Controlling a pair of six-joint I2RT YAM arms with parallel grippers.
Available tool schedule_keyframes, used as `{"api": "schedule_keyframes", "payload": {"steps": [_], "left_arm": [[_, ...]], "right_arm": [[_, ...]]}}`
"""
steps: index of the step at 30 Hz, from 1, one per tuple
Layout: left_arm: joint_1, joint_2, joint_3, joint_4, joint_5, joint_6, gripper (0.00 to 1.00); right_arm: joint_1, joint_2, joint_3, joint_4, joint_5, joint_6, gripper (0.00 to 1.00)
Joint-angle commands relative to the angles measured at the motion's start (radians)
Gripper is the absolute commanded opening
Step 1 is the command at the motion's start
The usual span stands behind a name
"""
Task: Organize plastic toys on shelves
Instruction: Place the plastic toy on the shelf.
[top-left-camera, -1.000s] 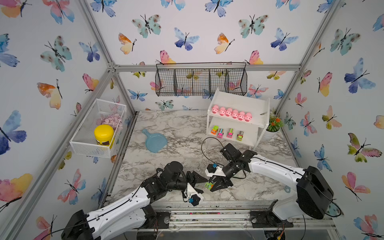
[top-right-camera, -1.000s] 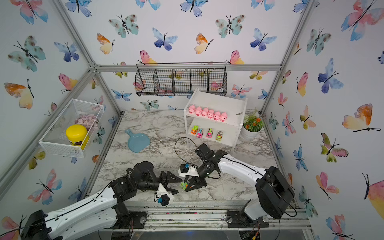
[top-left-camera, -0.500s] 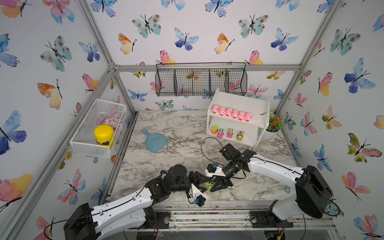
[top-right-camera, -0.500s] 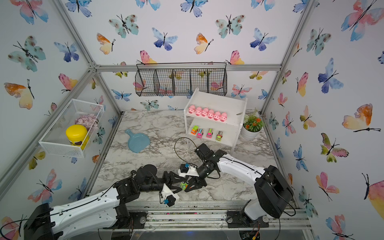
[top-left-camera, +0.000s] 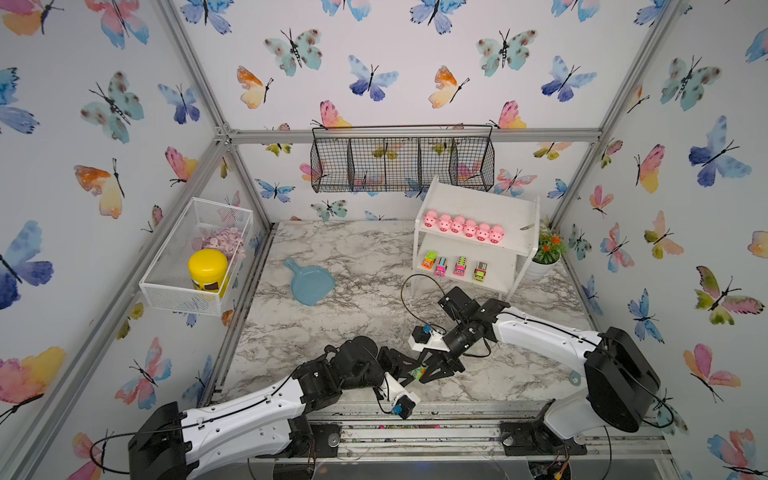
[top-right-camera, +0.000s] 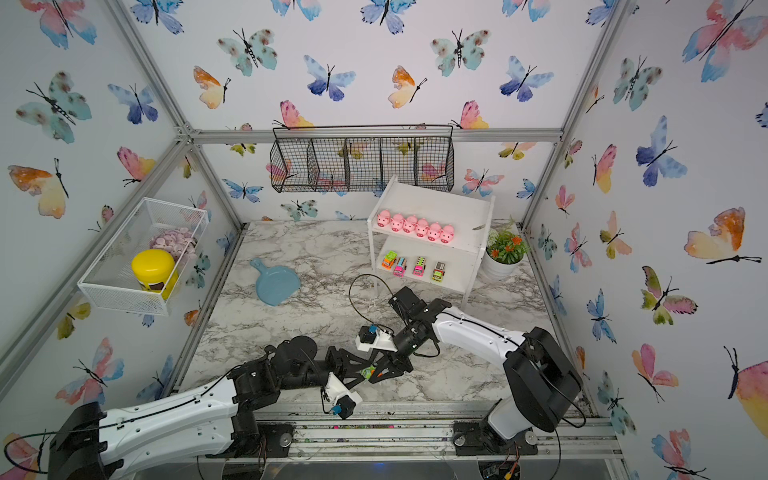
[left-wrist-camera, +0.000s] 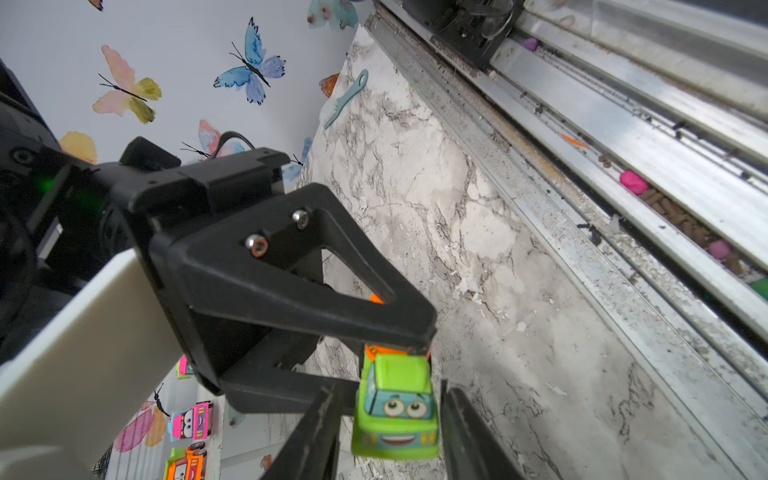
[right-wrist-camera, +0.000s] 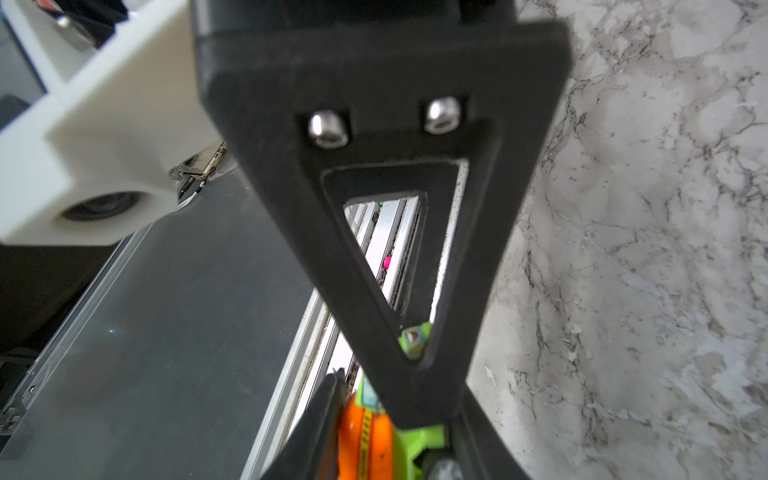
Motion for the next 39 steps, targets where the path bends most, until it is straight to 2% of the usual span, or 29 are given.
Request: {"api": "schedule_keyframes", "payload": {"steps": [1,9,18,21,25,32,37,39], "left_arm": [[-0.012,0.010,0.002,-0.010,-0.048,0.006,0.44],[-0.028,0.038,0.009,0.002,-0.081,-0.001,0.43],[-0.042,0.052,0.016,0.000,-0.071,-0.015,0.34],[-0.041,0.053,0.020,-0.011,-0.065,-0.025,0.32],[-0.042,0.052,0.031,-0.027,-0.084,-0.064,0.28],[-0.041,0.040,0.019,-0.022,-0.176,-0.152,0.27],[-0.012,0.046,0.018,0.016,-0.192,-0.272,0.28],[0.007,0.058,0.037,0.034,-0.185,-0.345,0.28]], "right_arm": [[-0.005,0.012,0.019,0.004,-0.019,0.036,0.34],[-0.005,0.023,0.025,0.011,-0.021,0.059,0.34],[-0.005,0.027,0.021,0.022,-0.022,0.076,0.35],[-0.005,0.024,0.021,0.033,-0.013,0.095,0.39],[-0.005,-0.004,0.011,0.066,0.021,0.133,0.49],[-0.018,-0.172,-0.034,0.156,0.150,0.234,0.74],[-0.039,-0.378,-0.028,0.180,0.314,0.297,0.77],[-0.039,-0.500,-0.033,0.245,0.428,0.369,0.76]]}}
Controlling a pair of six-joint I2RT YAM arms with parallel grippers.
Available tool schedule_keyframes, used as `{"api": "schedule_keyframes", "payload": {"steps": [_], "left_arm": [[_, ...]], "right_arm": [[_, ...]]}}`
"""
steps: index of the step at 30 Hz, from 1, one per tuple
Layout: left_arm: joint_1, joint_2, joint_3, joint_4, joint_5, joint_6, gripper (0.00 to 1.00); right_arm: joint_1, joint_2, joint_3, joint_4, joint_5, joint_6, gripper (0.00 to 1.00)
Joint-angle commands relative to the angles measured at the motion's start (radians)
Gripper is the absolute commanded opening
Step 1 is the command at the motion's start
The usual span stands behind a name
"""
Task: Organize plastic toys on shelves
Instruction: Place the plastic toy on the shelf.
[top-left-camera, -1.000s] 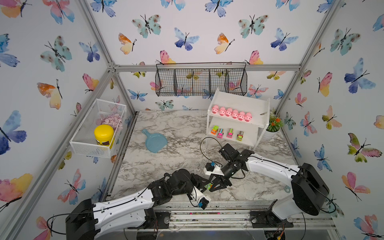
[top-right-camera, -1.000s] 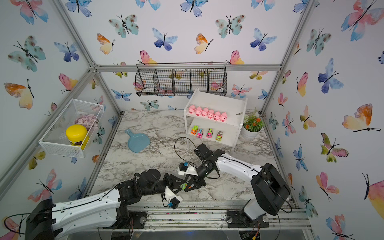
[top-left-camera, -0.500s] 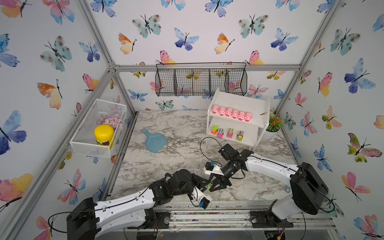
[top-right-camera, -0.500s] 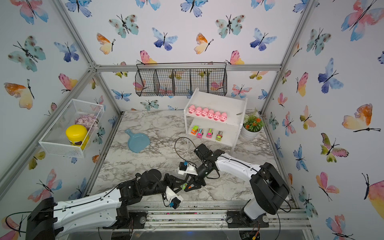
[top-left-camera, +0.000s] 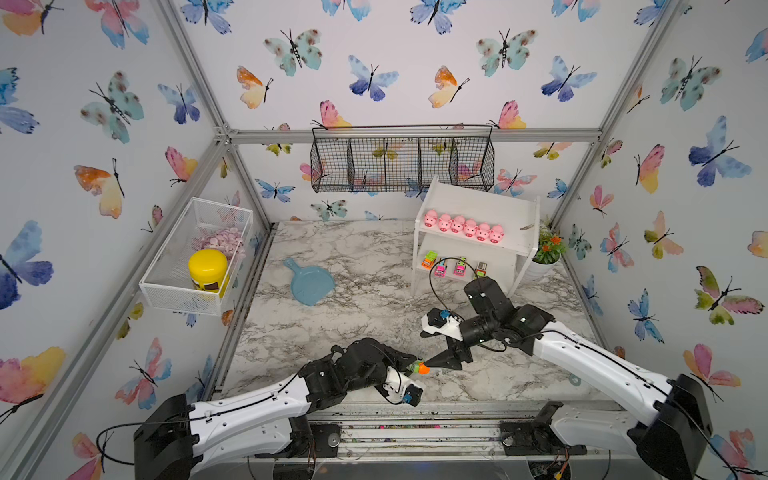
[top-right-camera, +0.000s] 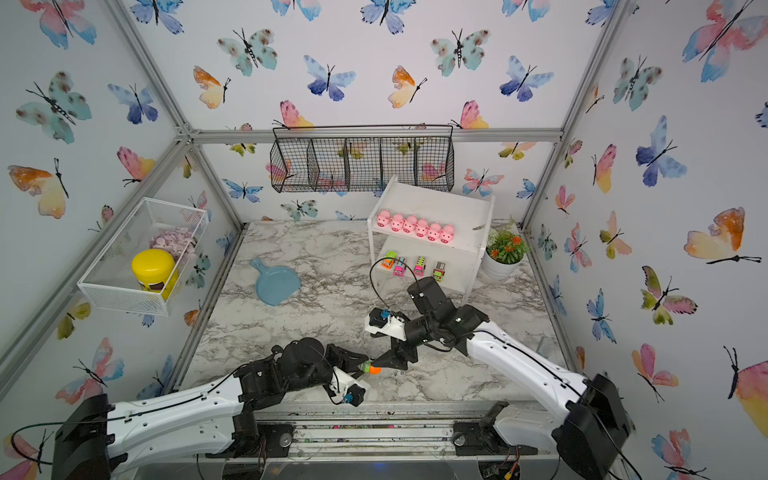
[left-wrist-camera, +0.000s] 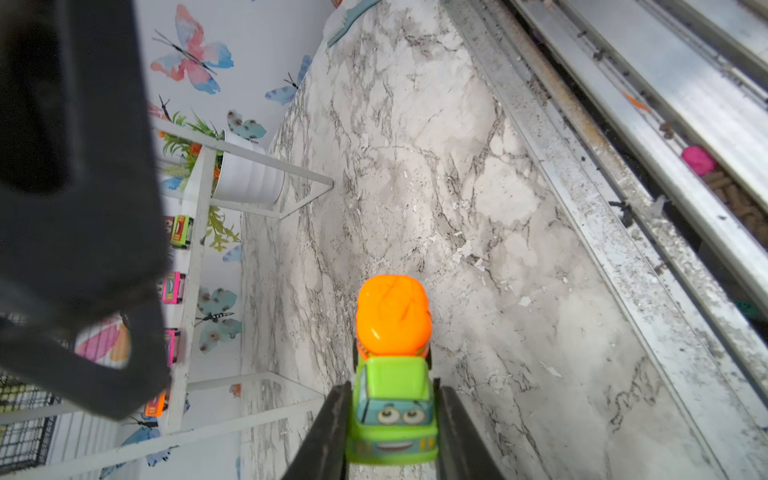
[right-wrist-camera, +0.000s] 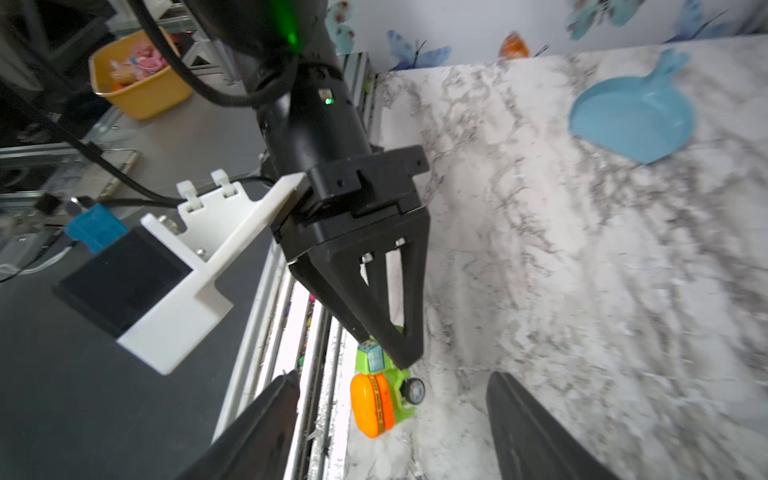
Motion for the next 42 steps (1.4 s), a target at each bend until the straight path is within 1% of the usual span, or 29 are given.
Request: {"api": "schedule_keyframes", "payload": {"steps": [1,4,5,6,8,10,12,14,16,19,21,24,26,29,32,36,38,42], "left_arm": [[0.031,0.017,0.037,0.044,-0.010,-0.169,0.28],[0.046,0.057,0.091,0.074,0.026,-0.284,0.28],[0.049,0.074,0.112,0.099,0.039,-0.344,0.28],[0.050,0.094,0.134,0.118,0.049,-0.398,0.28],[0.052,0.149,0.191,0.176,0.077,-0.544,0.29],[0.051,0.211,0.242,0.237,0.087,-0.673,0.28],[0.051,0.279,0.297,0.297,0.085,-0.794,0.28],[0.046,0.360,0.354,0.357,0.062,-0.892,0.28],[0.036,0.427,0.410,0.404,0.016,-0.964,0.29],[0.018,0.538,0.509,0.437,-0.072,-1.061,0.29],[-0.003,0.609,0.576,0.441,-0.155,-1.093,0.29],[-0.033,0.715,0.679,0.443,-0.284,-1.139,0.30],[-0.049,0.788,0.751,0.423,-0.350,-1.170,0.29],[-0.070,0.871,0.831,0.414,-0.409,-1.188,0.29],[-0.081,0.942,0.892,0.448,-0.486,-1.206,0.30],[-0.084,1.022,0.972,0.430,-0.562,-1.259,0.30],[-0.083,1.073,1.027,0.397,-0.582,-1.274,0.31],[-0.082,1.143,1.100,0.394,-0.615,-1.279,0.32]], "right_arm": [[-0.007,-0.167,-0.007,0.131,0.230,0.144,0.75],[-0.007,-0.342,-0.017,0.325,0.433,0.310,0.72],[-0.007,-0.384,-0.009,0.393,0.495,0.368,0.69],[-0.007,-0.404,0.012,0.426,0.541,0.399,0.66],[-0.007,-0.396,0.108,0.442,0.636,0.463,0.65],[-0.007,-0.348,0.209,0.411,0.718,0.494,0.66],[-0.007,-0.294,0.298,0.354,0.847,0.535,0.66],[-0.007,-0.248,0.363,0.330,0.985,0.588,0.67],[-0.007,-0.218,0.402,0.329,1.053,0.619,0.67],[-0.007,-0.175,0.459,0.330,1.098,0.634,0.67],[-0.007,-0.157,0.489,0.324,1.119,0.624,0.67],[-0.007,-0.165,0.496,0.337,1.145,0.603,0.67],[-0.007,-0.181,0.489,0.343,1.156,0.594,0.67],[-0.006,-0.202,0.487,0.334,1.160,0.586,0.67],[-0.007,-0.224,0.481,0.328,1.167,0.579,0.67],[-0.007,-0.243,0.488,0.318,1.168,0.566,0.67],[-0.006,-0.246,0.494,0.311,1.164,0.561,0.67],[-0.007,-0.244,0.499,0.306,1.149,0.551,0.67]]}}
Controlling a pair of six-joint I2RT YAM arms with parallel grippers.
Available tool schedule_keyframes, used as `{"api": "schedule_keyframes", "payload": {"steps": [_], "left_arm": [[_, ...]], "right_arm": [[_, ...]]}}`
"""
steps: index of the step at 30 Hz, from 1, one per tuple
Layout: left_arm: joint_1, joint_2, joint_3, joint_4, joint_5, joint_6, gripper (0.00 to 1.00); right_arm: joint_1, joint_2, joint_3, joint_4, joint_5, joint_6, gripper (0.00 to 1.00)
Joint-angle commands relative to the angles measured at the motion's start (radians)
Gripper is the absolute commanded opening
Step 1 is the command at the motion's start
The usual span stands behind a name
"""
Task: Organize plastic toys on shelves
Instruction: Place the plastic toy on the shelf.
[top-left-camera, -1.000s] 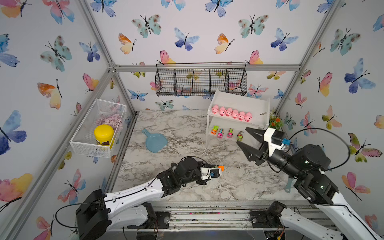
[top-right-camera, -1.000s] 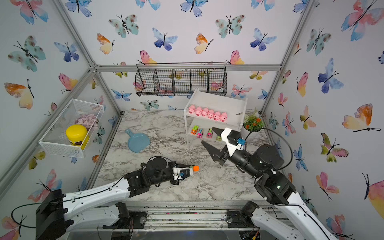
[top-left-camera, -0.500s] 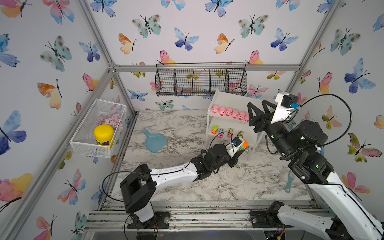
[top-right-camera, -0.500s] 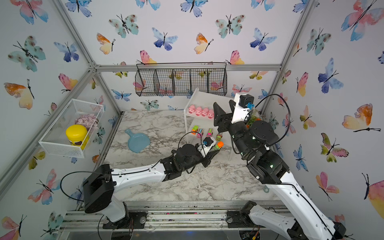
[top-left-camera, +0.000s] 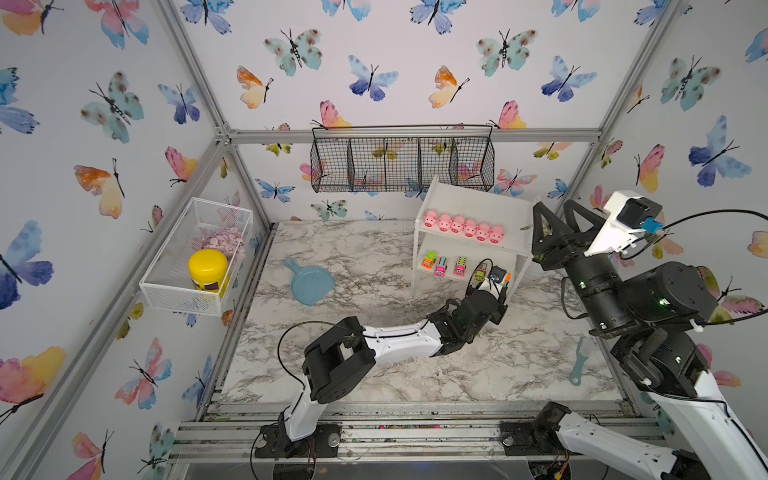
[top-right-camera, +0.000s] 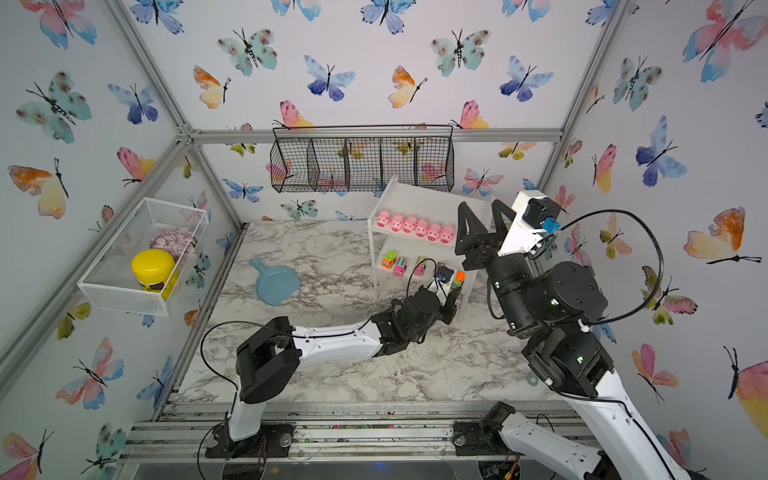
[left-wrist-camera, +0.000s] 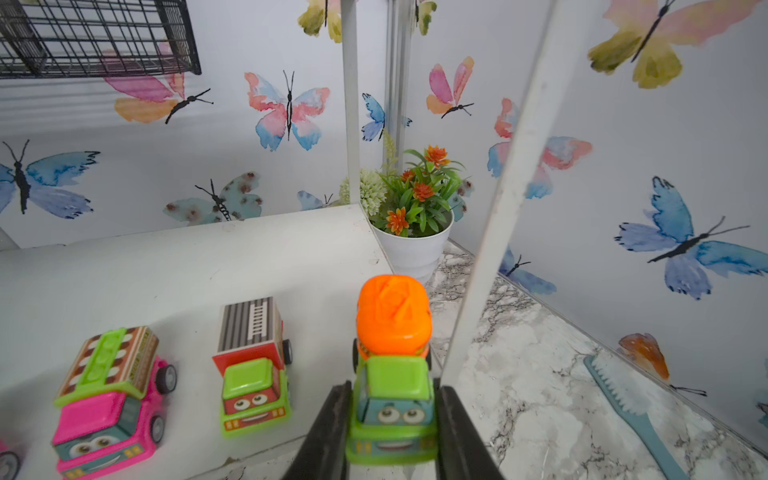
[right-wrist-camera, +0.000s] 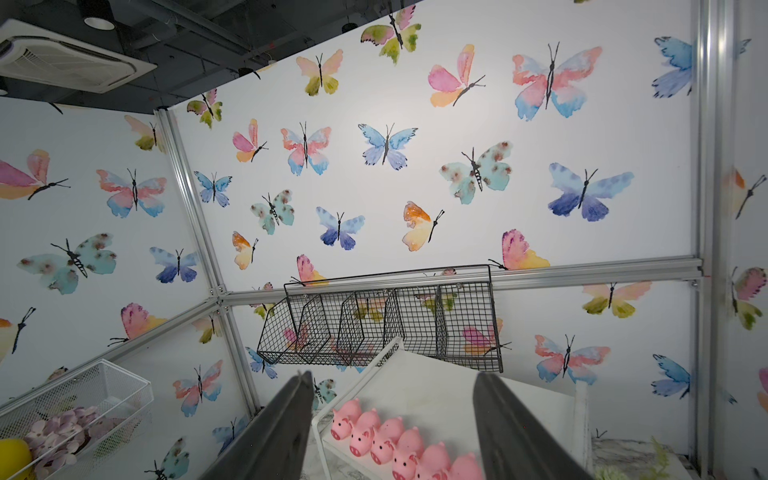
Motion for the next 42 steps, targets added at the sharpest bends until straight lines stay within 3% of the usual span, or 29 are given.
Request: {"api": "schedule_keyframes", "payload": {"steps": [1,15,31,42], "left_arm": [[0.000,0.061,0.081,-0.027,-0.099,-0.041,0.32],[0.012,0.169,0.188,-0.063,-0.129,-0.062,0.35],[0.020,0.161,0.153,-0.098,-0.081,-0.091,0.44],[0.006,0.095,0.124,-0.079,-0.014,-0.033,0.53]], "right_arm": [[-0.002,0.001,0.021,-0.008,-0.003,-0.017,0.67],[-0.002,0.015,0.032,-0.020,-0.031,-0.014,0.66],[-0.002,0.008,0.016,-0.004,-0.029,-0.009,0.66],[-0.002,-0.002,-0.003,-0.007,-0.025,-0.009,0.66]]}}
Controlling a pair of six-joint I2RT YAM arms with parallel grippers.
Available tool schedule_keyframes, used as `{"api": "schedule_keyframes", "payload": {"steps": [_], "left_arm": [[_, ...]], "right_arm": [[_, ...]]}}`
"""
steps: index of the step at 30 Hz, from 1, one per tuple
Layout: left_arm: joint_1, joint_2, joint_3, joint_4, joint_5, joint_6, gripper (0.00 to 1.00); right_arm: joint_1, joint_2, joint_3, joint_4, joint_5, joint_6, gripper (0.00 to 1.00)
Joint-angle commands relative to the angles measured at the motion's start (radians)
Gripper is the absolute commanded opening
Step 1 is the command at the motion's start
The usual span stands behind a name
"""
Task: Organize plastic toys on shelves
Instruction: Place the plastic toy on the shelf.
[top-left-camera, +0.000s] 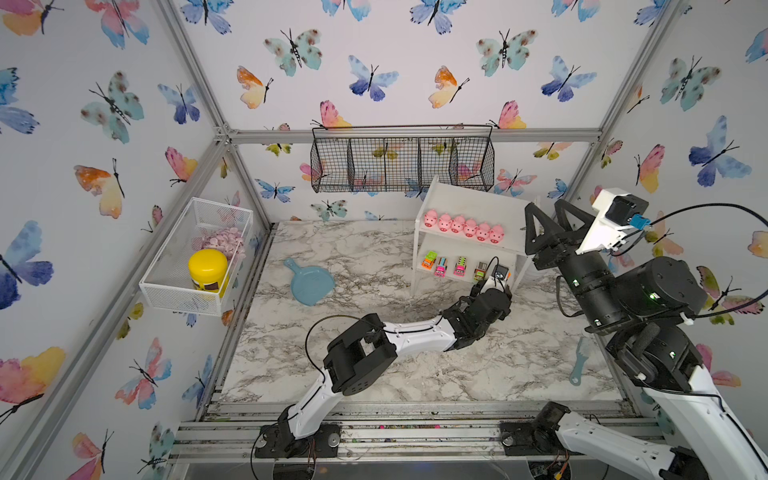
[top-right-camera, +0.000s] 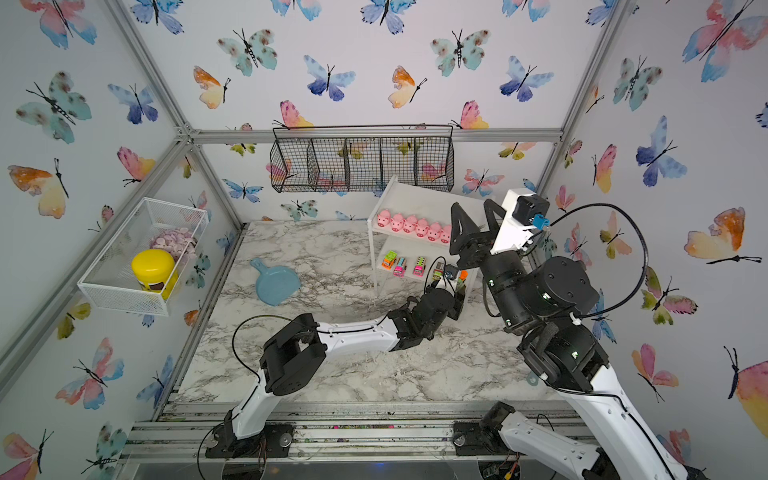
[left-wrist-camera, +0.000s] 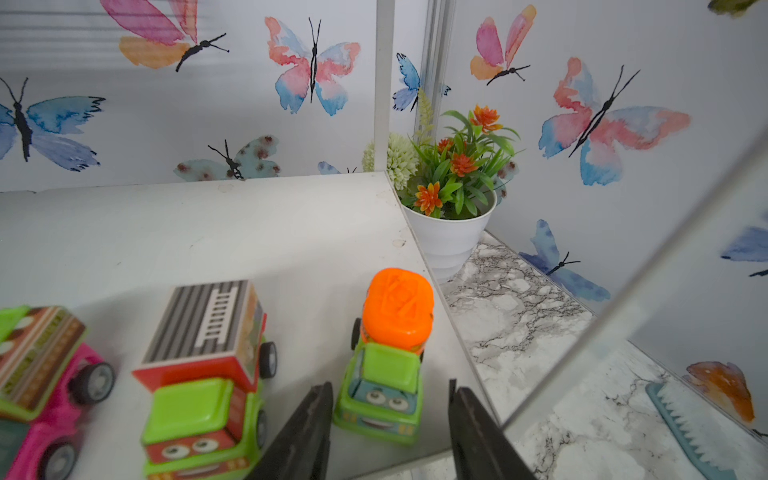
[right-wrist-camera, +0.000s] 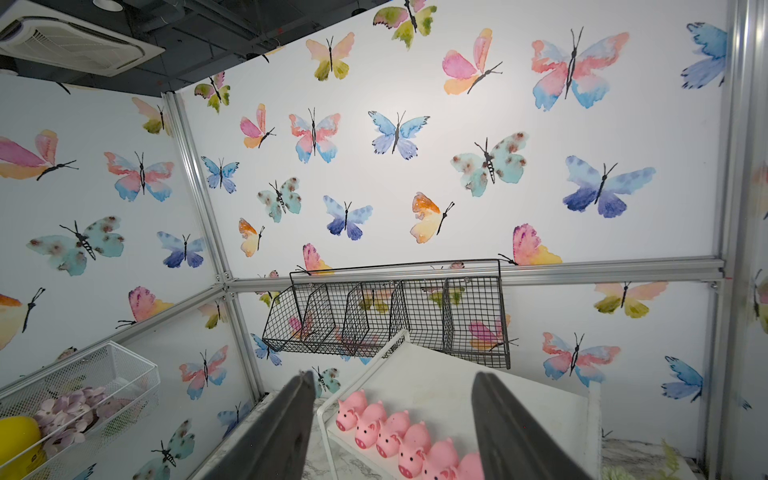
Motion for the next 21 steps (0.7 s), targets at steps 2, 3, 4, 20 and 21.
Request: {"api": "schedule_keyframes", "payload": {"steps": [2,3,4,20,21], "left_arm": [[-0.009,-0.084,-0.051,-0.006,0.043,0.023,0.56],[-0.013,-0.106,-0.071,-0.006,0.045,0.021,0.56],[-0.013,-0.131,-0.093,-0.011,0.047,0.014,0.56],[-0.010,-0.890,-0.874,0.081,0.129,0.217,0.77],[0.001,-0.956,-0.946,0.077,0.134,0.242,0.81]], "right_arm": [[-0.002,-0.017,-0.012,0.003,0.000,-0.007,0.66],[-0.002,-0.019,-0.013,-0.001,0.002,-0.004,0.66],[-0.002,-0.022,-0.017,-0.005,0.003,-0.003,0.66],[-0.002,-0.096,-0.211,-0.127,0.108,0.125,0.71],[-0.002,-0.120,-0.250,-0.127,0.126,0.146,0.72]]}}
